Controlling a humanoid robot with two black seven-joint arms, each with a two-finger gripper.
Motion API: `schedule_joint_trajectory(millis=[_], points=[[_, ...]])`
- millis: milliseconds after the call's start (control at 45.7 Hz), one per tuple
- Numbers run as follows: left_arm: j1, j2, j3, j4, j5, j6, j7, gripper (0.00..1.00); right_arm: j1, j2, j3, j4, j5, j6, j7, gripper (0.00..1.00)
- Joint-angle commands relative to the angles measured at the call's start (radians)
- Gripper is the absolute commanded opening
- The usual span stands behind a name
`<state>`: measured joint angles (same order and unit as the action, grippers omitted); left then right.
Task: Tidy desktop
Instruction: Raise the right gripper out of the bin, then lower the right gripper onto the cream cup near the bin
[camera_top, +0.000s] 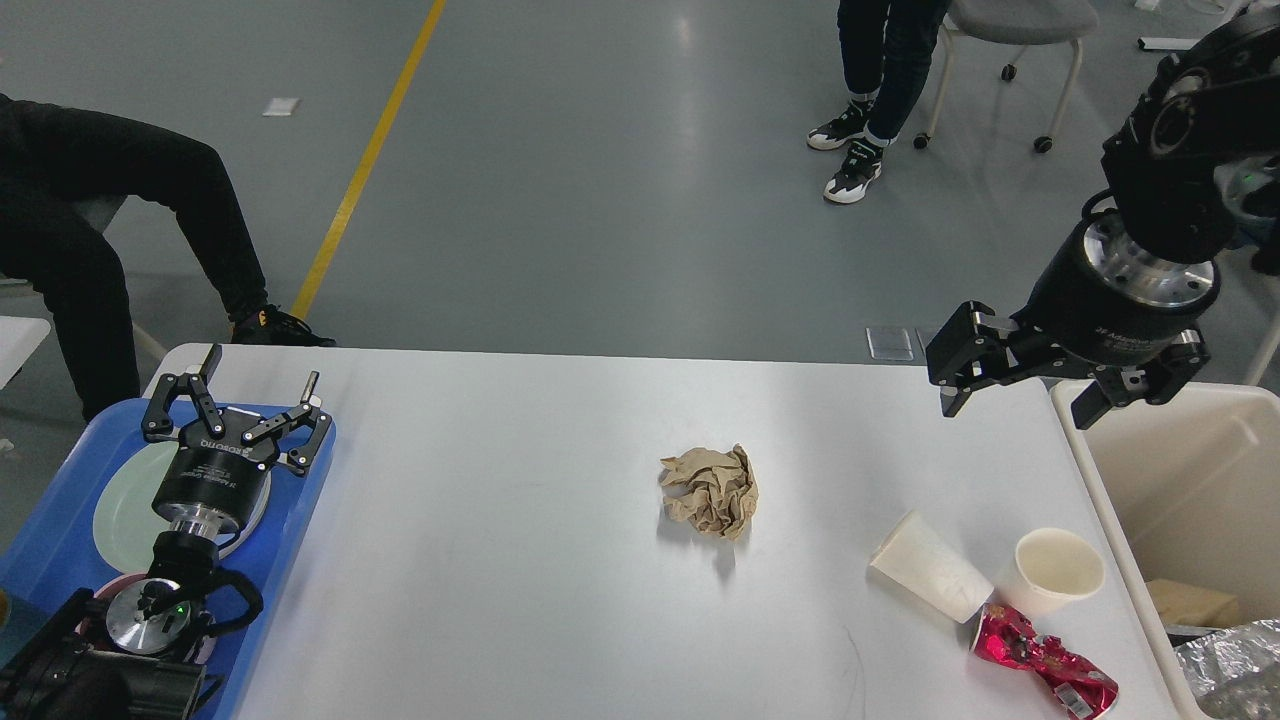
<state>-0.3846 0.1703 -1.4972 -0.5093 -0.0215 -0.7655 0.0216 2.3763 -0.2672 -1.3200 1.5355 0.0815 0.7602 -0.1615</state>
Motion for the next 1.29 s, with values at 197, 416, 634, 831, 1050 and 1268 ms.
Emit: schedule_joint_trajectory(millis=[197,416,634,831,1050,1268], points=[[0.0,0.0,0.0,0.0,0.0,0.002,0.0,0.96,0.004,-0.007,-0.048,0.0,-0.005,0.005,-0.006,1.0],[0.0,0.0,0.0,0.0,0.0,0.002,0.0,0.96,0.034,-0.007,-0.074,-0.009,-0.003,0.001,-0.006,1.0],[0.0,0.0,-0.001,0.0,0.0,0.0,0.0,0.96,0.035,-0.017,-0.082,-0.012,0.0,-0.004,-0.006,1.0],[0.0,0.0,0.0,0.0,0.0,0.0,0.001,0.96,0.034,-0.02,-0.123,-0.032,-0.002,-0.053,-0.006,1.0],[0.0,0.0,0.0,0.0,0.0,0.0,0.001,0.96,0.011,-0.064,-0.199,-0.028,-0.002,-0.091,-0.006,0.98],[0.0,0.0,0.0,0.0,0.0,0.0,0.0,0.96,-0.112,-0.213,-0.197,-0.028,-0.009,-0.105,-0.004,0.98]])
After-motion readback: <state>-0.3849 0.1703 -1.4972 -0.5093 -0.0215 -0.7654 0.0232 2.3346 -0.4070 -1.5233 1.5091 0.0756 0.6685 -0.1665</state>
